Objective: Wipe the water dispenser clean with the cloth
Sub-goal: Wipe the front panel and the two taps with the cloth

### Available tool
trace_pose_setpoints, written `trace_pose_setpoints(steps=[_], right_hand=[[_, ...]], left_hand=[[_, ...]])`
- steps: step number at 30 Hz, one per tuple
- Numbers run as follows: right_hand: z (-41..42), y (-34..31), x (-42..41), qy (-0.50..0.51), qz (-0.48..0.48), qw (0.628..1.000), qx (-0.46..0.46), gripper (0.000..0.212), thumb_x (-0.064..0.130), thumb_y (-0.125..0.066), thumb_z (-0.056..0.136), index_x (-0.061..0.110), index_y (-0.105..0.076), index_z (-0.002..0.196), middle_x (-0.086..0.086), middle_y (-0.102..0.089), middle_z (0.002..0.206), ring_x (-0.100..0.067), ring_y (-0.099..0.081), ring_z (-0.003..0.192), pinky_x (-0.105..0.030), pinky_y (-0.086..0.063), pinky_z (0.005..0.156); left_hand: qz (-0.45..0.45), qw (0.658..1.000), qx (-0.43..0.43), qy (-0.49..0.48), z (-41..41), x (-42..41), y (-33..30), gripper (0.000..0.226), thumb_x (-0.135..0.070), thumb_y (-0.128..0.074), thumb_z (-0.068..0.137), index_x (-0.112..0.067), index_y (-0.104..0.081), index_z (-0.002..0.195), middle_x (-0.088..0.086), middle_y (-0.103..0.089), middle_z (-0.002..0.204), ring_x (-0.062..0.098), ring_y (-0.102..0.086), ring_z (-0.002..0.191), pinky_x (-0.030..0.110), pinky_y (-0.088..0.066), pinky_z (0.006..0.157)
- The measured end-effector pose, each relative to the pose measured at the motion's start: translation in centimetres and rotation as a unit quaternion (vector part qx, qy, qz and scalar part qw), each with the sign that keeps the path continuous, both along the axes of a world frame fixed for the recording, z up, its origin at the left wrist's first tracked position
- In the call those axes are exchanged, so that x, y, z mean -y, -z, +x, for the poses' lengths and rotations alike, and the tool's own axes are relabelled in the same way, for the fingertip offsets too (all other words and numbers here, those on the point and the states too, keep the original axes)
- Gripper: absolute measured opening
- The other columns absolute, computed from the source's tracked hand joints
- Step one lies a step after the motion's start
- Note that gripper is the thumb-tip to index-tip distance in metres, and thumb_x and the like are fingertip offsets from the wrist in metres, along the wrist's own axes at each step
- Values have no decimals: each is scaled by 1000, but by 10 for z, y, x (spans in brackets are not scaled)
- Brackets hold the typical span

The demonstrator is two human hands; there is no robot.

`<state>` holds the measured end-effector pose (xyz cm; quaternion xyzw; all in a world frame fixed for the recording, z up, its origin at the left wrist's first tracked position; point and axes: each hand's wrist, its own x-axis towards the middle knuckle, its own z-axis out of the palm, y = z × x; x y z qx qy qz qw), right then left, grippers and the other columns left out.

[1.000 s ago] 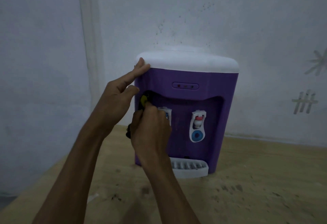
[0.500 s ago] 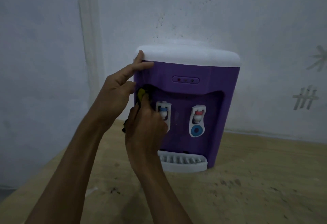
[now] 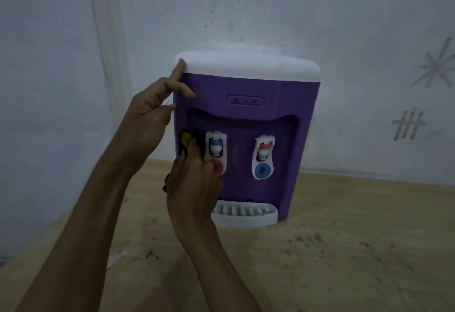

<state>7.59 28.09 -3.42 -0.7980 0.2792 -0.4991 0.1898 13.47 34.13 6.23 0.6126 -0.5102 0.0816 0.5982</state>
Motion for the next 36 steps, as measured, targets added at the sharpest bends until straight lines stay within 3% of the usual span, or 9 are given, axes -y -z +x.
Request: trace_pose_setpoints(steps=[4,7,14,18,21,26,31,34,36], right_hand=[[-3,-17,5,-47,55,997,32,33,30,-42,109,27,-61,136,-1,-73,96,-18,-65,80,-38,-56,71],[0,-11,-1,-48,64,996,30,39,30,-43,109,31,-54,146,1,-73,96,-13,-60,75,-32,-50,63],[-13,44,-10,-13,109,988,-113,44,42,-35,111,39,-42,154,6,-73,105,-9,-66,90,-21,-41,69],[-9,25,-9,-36,175,982,-55,39,35,-43,109,37,-52,147,5,-74,111,-11,-67,96,-21,-41,72],[-5,14,-10,-33,173,984,7,38,32,-48,108,38,-55,145,5,-75,108,-12,-70,93,-20,-43,72],[-12,39,-14,-24,167,982,-82,42,42,-38,110,41,-44,151,2,-72,107,-14,-66,94,-27,-44,73],[-15,56,-13,-25,257,955,-146,38,40,-37,110,34,-53,144,3,-67,119,-12,-62,107,-26,-35,77],[-13,51,-11,-35,296,948,-114,35,37,-40,110,31,-59,138,4,-65,120,-14,-58,111,-27,-37,80],[-9,42,-11,-45,299,950,-72,34,35,-41,109,31,-60,138,5,-66,117,-12,-55,106,-27,-36,80]], left_hand=[[1,1000,-5,6,3,-2,1,57,21,-30,93,-24,-62,105,-29,-37,158,-4,-29,149,27,-45,112],[7,1000,-10,8,3,-2,3,57,21,-30,94,-25,-62,104,-28,-36,159,-4,-28,150,38,-41,119],[1,1000,-14,13,0,-1,1,57,20,-31,95,-27,-63,103,-27,-36,160,-6,-28,149,23,-43,113],[3,1000,-13,13,2,0,2,58,20,-31,95,-27,-63,104,-26,-35,160,-6,-27,149,30,-42,117],[5,1000,-7,7,3,0,3,57,19,-32,96,-28,-63,103,-26,-36,160,-3,-27,150,34,-41,119],[-7,1000,-6,22,2,-1,2,57,21,-31,93,-26,-63,102,-23,-36,161,-3,-27,150,18,-44,111],[-7,1000,-7,21,4,-1,2,57,20,-32,92,-26,-63,103,-26,-35,160,-4,-27,150,24,-42,115],[-6,1000,-11,26,4,0,3,57,21,-31,92,-25,-63,103,-25,-36,160,-4,-27,150,29,-41,116],[-5,1000,-11,23,4,-1,3,57,20,-31,93,-25,-63,103,-25,-36,160,-3,-27,150,24,-44,114]])
